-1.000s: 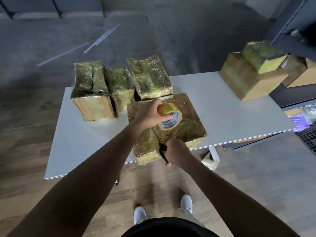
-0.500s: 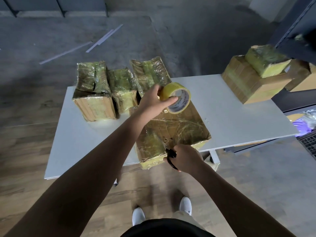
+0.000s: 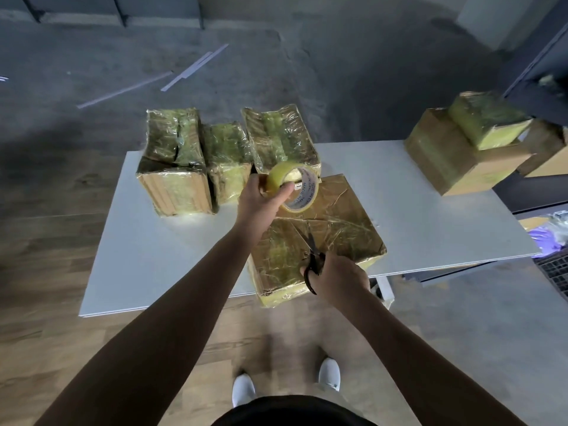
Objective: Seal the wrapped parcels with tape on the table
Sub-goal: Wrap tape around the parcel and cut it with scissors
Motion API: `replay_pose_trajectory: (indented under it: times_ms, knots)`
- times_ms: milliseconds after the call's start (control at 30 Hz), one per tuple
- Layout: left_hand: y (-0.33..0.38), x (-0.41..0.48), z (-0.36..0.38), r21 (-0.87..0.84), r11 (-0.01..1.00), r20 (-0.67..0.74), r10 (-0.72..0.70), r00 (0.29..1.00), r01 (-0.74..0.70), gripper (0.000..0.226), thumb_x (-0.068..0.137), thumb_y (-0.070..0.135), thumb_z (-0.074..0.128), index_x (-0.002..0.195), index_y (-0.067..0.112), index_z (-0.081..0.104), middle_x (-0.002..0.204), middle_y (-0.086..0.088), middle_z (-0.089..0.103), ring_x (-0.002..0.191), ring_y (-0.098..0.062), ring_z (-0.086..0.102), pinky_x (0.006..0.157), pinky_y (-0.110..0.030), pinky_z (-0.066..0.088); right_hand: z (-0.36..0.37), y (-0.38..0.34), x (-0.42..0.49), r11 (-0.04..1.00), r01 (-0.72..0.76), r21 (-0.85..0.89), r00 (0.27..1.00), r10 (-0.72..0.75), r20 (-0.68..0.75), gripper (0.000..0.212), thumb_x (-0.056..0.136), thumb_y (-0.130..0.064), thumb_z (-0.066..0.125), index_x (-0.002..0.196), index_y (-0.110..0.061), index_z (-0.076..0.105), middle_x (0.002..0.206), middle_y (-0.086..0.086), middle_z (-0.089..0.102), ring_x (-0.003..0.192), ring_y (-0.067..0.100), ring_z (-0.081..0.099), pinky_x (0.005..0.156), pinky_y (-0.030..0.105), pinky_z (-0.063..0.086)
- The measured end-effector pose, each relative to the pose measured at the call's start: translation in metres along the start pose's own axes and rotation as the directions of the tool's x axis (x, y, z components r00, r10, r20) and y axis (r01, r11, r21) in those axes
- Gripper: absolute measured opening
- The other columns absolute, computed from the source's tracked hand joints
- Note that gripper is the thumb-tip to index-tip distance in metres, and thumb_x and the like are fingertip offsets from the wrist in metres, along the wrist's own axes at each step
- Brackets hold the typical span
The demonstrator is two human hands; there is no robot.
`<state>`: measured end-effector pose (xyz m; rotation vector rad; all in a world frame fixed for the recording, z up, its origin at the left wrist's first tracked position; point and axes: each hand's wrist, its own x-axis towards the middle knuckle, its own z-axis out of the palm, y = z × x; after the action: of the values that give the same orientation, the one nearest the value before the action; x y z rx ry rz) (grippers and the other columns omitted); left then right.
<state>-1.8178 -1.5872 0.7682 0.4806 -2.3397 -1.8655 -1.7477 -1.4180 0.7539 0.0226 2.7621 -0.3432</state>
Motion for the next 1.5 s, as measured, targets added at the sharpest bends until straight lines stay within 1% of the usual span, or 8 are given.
replay_pose_trajectory:
  times_ms: [67, 233, 400, 567, 800, 1067, 1267, 1500]
  knots:
    - [0.001, -0.002, -0.002, -0.034, 0.999, -0.034, 0.004, 0.999, -0.005, 0.042, 0.08, 0.044, 0.074, 0.105, 0.016, 0.055, 0.096, -0.001, 0.064, 0.07, -0.013, 0.06, 0.053, -0.018, 0.045, 0.003, -0.01, 0.009, 1.0, 0.001, 0.027, 0.999, 0.0, -0.036, 0.048, 0.088, -0.05, 0.056, 0.121, -0.016, 0.049, 0.114, 0.005, 0.062, 0.106, 0.027, 0.061, 0.08, 0.035, 0.047]
    - [-0.009, -0.01, -0.008, -0.039, 0.999, -0.083, 0.004, 0.997, -0.007, 0.045, 0.077, 0.047, 0.075, 0.103, 0.016, 0.056, 0.094, -0.001, 0.064, 0.082, -0.021, 0.064, 0.067, -0.03, 0.051, 0.017, -0.037, 0.035, 0.995, -0.001, -0.097, 0.997, -0.006, -0.08, 0.059, 0.09, -0.054, 0.05, 0.132, -0.014, 0.039, 0.125, 0.009, 0.054, 0.112, 0.029, 0.057, 0.084, 0.04, 0.047]
    - [-0.014, -0.019, -0.011, -0.006, 1.0, -0.122, -0.013, 0.992, 0.012, 0.043, 0.081, 0.041, 0.073, 0.108, 0.011, 0.057, 0.09, 0.006, 0.062, 0.077, -0.001, 0.058, 0.056, -0.007, 0.043, 0.018, -0.031, 0.05, 0.988, -0.002, -0.157, 0.995, -0.014, -0.098, 0.049, 0.093, -0.052, 0.046, 0.125, -0.015, 0.044, 0.118, 0.008, 0.058, 0.106, 0.029, 0.06, 0.08, 0.038, 0.046]
    - [-0.015, -0.021, -0.001, -0.005, 0.999, -0.118, -0.04, 0.992, 0.04, 0.045, 0.082, 0.042, 0.072, 0.111, 0.01, 0.057, 0.099, -0.002, 0.065, 0.085, -0.013, 0.061, 0.062, -0.018, 0.045, -0.007, 0.016, 0.061, 0.999, 0.007, 0.053, 0.979, 0.004, -0.206, 0.041, 0.089, -0.038, 0.064, 0.122, -0.019, 0.048, 0.11, 0.001, 0.065, 0.101, 0.025, 0.064, 0.07, 0.033, 0.046]
    - [0.003, -0.014, 0.055, -0.011, 0.999, -0.091, -0.052, 0.995, 0.052, 0.042, 0.079, 0.046, 0.073, 0.108, 0.017, 0.06, 0.098, 0.002, 0.069, 0.088, -0.018, 0.066, 0.072, -0.034, 0.055, -0.045, 0.101, 0.102, 0.996, -0.054, 0.071, 0.966, 0.07, -0.248, 0.03, 0.088, -0.038, 0.063, 0.108, -0.019, 0.055, 0.098, 0.003, 0.068, 0.093, 0.027, 0.064, 0.073, 0.031, 0.046]
    - [0.022, -0.003, 0.121, -0.073, 0.989, -0.059, -0.136, 0.989, 0.131, 0.033, 0.083, 0.046, 0.069, 0.1, 0.019, 0.061, 0.095, 0.0, 0.07, 0.076, -0.016, 0.066, 0.064, -0.029, 0.052, -0.046, 0.164, 0.15, 0.98, -0.147, 0.133, 0.965, 0.172, -0.2, 0.032, 0.091, -0.044, 0.055, 0.108, -0.017, 0.054, 0.101, 0.004, 0.068, 0.093, 0.027, 0.063, 0.071, 0.03, 0.044]
    - [0.034, 0.002, 0.16, -0.093, 0.986, -0.045, -0.14, 0.989, 0.136, 0.032, 0.089, 0.039, 0.064, 0.095, 0.007, 0.067, 0.086, -0.01, 0.072, 0.051, -0.006, 0.055, 0.044, -0.015, 0.04, -0.026, 0.197, 0.174, 0.984, -0.166, -0.067, 0.985, 0.163, -0.049, 0.034, 0.094, -0.043, 0.046, 0.115, -0.017, 0.049, 0.113, 0.006, 0.065, 0.107, 0.028, 0.061, 0.083, 0.033, 0.045]
    - [0.039, 0.002, 0.187, -0.095, 0.982, -0.051, -0.169, 0.984, 0.163, 0.027, 0.09, 0.034, 0.064, 0.097, 0.007, 0.065, 0.087, -0.007, 0.071, 0.045, 0.003, 0.053, 0.041, -0.012, 0.038, -0.011, 0.199, 0.188, 0.961, -0.06, -0.269, 0.993, 0.085, 0.082, 0.032, 0.094, -0.033, 0.047, 0.121, -0.016, 0.049, 0.12, 0.004, 0.06, 0.111, 0.024, 0.059, 0.082, 0.029, 0.045]
